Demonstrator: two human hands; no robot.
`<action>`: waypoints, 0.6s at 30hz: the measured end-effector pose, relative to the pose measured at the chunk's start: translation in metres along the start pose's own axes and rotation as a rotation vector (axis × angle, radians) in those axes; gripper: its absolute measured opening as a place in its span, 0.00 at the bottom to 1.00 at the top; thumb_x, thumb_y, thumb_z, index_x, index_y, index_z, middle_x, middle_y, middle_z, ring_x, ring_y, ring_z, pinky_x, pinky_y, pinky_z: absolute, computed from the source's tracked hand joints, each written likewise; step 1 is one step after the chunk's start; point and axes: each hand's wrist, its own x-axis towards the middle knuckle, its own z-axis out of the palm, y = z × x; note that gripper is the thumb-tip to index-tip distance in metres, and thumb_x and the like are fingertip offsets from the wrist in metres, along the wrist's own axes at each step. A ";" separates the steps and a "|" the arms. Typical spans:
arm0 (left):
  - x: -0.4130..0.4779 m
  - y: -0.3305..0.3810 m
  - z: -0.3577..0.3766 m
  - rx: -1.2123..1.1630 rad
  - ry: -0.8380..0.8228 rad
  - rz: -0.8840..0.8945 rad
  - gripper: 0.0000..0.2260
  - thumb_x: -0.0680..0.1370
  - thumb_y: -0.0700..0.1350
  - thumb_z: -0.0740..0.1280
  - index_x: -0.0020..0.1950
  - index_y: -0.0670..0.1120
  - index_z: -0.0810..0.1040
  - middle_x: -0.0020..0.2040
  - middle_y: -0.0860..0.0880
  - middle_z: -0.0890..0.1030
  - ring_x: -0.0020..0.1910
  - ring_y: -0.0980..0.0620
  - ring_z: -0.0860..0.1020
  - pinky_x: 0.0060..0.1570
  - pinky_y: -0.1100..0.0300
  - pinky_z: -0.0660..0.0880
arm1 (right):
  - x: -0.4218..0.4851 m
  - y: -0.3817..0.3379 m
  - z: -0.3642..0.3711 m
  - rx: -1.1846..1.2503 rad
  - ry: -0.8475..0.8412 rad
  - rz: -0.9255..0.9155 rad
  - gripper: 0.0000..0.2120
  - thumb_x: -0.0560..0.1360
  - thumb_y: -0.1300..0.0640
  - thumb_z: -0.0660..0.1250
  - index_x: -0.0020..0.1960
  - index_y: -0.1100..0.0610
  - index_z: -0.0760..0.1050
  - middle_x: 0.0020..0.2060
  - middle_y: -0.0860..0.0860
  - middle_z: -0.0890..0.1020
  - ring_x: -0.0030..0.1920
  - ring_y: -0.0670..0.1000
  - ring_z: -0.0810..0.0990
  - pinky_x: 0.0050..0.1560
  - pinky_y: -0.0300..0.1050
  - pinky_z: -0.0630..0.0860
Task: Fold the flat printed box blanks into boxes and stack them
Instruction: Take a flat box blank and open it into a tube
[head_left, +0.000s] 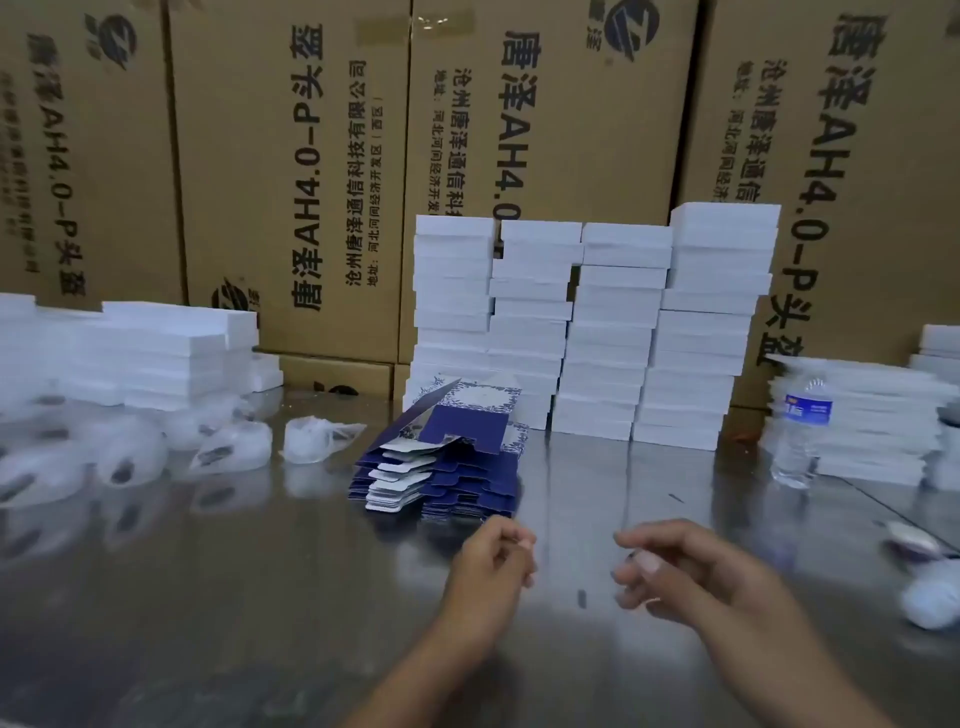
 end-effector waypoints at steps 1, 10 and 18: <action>0.007 -0.006 0.000 -0.025 0.019 0.012 0.08 0.78 0.35 0.62 0.42 0.45 0.74 0.32 0.50 0.76 0.29 0.58 0.74 0.31 0.69 0.68 | 0.015 0.005 0.004 -0.023 -0.048 0.025 0.08 0.75 0.68 0.64 0.45 0.58 0.80 0.34 0.53 0.84 0.32 0.47 0.82 0.38 0.36 0.75; 0.042 -0.032 -0.020 -0.178 0.092 -0.131 0.09 0.76 0.33 0.64 0.37 0.42 0.77 0.26 0.48 0.77 0.26 0.55 0.72 0.27 0.69 0.67 | 0.152 0.058 0.063 0.089 -0.064 0.419 0.04 0.77 0.56 0.65 0.49 0.55 0.77 0.42 0.52 0.83 0.39 0.49 0.82 0.45 0.44 0.75; 0.049 -0.037 -0.014 -0.198 0.037 -0.180 0.08 0.75 0.33 0.65 0.37 0.40 0.75 0.25 0.46 0.76 0.25 0.53 0.73 0.30 0.64 0.69 | 0.262 0.071 0.130 0.194 0.123 0.416 0.15 0.76 0.45 0.65 0.49 0.57 0.72 0.46 0.54 0.79 0.51 0.55 0.80 0.53 0.50 0.77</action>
